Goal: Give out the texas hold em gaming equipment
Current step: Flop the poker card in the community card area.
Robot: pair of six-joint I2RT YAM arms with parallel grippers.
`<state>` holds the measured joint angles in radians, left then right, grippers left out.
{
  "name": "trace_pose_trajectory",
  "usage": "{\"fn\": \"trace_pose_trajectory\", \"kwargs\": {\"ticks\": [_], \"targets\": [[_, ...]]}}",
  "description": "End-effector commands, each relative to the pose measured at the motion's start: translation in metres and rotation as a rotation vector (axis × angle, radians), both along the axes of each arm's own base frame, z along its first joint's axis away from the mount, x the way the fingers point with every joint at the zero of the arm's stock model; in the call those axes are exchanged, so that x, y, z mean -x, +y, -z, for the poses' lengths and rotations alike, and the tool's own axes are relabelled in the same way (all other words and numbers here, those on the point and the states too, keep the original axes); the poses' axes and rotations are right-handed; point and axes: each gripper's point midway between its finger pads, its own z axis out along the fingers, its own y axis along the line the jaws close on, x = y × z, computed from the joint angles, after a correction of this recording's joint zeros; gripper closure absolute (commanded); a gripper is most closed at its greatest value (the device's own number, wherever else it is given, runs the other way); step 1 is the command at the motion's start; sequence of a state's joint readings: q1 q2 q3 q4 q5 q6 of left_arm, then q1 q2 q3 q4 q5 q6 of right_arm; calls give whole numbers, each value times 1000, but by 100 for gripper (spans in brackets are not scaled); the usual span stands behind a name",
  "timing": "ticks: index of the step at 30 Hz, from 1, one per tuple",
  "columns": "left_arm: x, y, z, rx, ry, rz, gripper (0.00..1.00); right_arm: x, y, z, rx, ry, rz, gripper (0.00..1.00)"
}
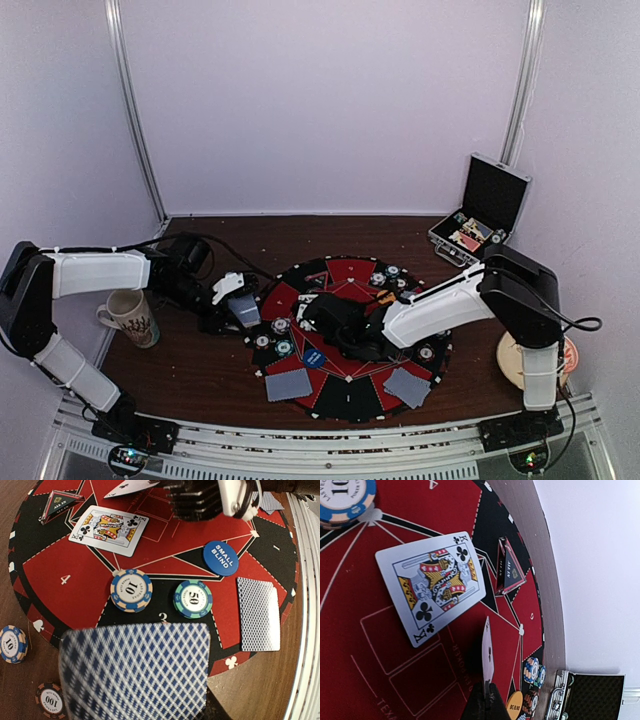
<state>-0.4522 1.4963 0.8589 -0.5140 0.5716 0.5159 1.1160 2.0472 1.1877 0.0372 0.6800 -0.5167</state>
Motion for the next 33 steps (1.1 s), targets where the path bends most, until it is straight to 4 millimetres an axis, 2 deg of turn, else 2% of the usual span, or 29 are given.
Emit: {"fn": "trace_pose_trajectory", "kwargs": {"ticks": [1, 19, 27, 33], "targets": [[-9, -4, -12, 27, -36, -7, 65, -2, 14, 0, -21, -30, -36, 100], [-9, -3, -11, 25, -36, -7, 65, -3, 26, 24, -7, -29, -88, 100], [-9, -3, -11, 24, -36, -7, 65, -2, 30, 25, -20, -18, -105, 100], [-9, -3, -11, 25, -36, -7, 65, -1, 30, 26, -19, -15, -110, 86]]}}
